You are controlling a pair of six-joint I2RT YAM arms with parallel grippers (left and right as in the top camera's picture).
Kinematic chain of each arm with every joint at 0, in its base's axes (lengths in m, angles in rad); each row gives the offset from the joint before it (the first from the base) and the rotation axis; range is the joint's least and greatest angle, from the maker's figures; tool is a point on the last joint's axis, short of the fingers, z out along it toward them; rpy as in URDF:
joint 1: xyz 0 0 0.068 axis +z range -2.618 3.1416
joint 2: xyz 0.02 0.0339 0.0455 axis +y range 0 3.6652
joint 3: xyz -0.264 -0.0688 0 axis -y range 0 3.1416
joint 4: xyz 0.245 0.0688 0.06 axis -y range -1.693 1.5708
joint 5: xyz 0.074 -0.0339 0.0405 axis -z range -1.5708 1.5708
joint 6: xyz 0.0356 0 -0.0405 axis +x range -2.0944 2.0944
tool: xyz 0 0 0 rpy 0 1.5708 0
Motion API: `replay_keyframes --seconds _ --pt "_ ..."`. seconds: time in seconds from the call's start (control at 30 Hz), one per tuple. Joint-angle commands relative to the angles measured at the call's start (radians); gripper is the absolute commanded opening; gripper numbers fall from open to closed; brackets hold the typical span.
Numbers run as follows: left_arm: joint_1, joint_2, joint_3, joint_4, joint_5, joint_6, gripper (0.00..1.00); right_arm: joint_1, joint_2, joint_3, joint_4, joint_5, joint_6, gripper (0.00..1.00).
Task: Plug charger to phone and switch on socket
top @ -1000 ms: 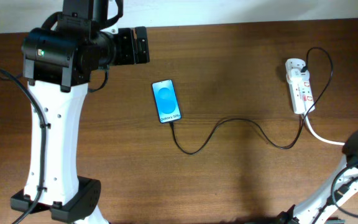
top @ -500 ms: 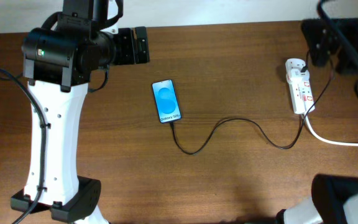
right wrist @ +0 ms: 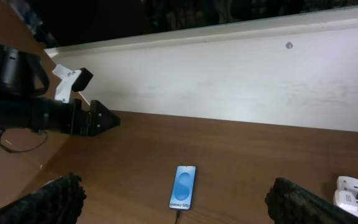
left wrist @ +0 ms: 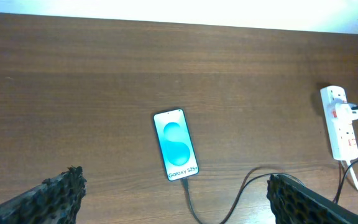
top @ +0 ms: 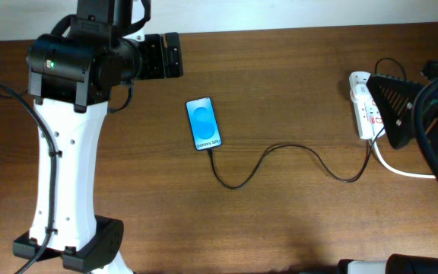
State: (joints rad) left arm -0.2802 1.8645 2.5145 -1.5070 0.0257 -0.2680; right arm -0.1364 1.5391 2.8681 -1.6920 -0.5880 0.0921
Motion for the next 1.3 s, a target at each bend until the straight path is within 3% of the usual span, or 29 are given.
replay_keyframes --seconds 0.0,0.17,0.37,0.8,0.97,1.2,1.27 --pt "0.001 -0.012 0.002 0.002 -0.004 0.016 0.99 0.006 0.005 -0.038 -0.006 0.086 -0.014 0.98" --pt "0.001 -0.012 0.002 0.002 -0.004 0.016 0.99 0.085 -0.121 -0.311 0.035 0.322 -0.014 0.98" --pt "0.001 -0.012 0.002 0.002 -0.004 0.016 0.99 0.092 -0.364 -0.709 0.293 0.339 -0.014 0.98" --pt "0.001 -0.012 0.002 0.002 -0.004 0.016 0.99 0.100 -1.029 -2.019 1.351 0.365 -0.014 0.98" --pt "0.001 -0.012 0.002 0.002 -0.004 0.016 0.99 0.144 -1.189 -2.277 1.541 0.365 -0.014 0.98" --pt "0.001 -0.012 0.002 0.002 -0.004 0.016 0.99 0.165 -1.401 -2.479 1.623 0.365 -0.014 0.98" --pt "0.001 -0.012 0.002 0.002 -0.004 0.016 0.99 0.165 -1.454 -2.547 1.720 0.365 -0.014 0.98"
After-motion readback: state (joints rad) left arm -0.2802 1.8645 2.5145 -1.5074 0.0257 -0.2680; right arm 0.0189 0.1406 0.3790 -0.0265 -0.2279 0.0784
